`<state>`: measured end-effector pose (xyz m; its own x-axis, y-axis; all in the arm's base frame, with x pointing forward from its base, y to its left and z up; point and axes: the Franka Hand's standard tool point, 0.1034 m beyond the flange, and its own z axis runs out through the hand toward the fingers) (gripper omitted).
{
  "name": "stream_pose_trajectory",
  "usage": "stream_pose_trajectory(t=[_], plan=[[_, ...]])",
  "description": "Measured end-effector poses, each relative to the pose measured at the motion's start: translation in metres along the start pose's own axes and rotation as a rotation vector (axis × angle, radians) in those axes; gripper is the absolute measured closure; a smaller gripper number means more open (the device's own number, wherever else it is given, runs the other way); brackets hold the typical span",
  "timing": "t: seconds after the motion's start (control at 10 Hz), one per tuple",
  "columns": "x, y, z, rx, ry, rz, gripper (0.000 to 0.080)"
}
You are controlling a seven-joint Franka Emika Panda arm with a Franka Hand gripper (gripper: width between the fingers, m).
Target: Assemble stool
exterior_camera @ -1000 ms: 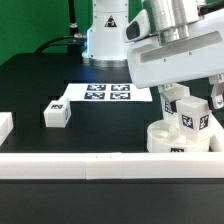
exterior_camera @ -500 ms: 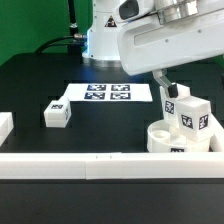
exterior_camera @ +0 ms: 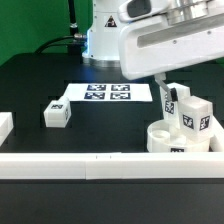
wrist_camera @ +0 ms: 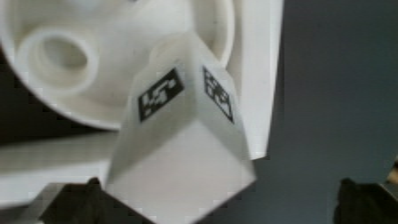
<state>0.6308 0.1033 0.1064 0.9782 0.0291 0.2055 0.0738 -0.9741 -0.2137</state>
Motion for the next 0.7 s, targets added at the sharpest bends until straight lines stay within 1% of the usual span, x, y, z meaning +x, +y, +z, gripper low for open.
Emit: stream_pose_trajectory(t=[0.1, 0.2, 0.5, 0.6, 0.7], plan=[[0.0033, -0.0025, -0.0025, -0.008, -0.011, -0.095, 0.0150], [0.0060, -0.0029, -0.0040, -0.010, -0.012, -0.154, 0.0150], [0.0048, -0.0006, -0.0027, -0.011, -0.015, -0.320, 0.0150], [0.0044, -0.0010, -0.0020, -0.021, -0.023, -0.439, 0.0150], [0.0039, -0.0042, 0.0000, -0.037, -0.035, -0.575, 0.0150]])
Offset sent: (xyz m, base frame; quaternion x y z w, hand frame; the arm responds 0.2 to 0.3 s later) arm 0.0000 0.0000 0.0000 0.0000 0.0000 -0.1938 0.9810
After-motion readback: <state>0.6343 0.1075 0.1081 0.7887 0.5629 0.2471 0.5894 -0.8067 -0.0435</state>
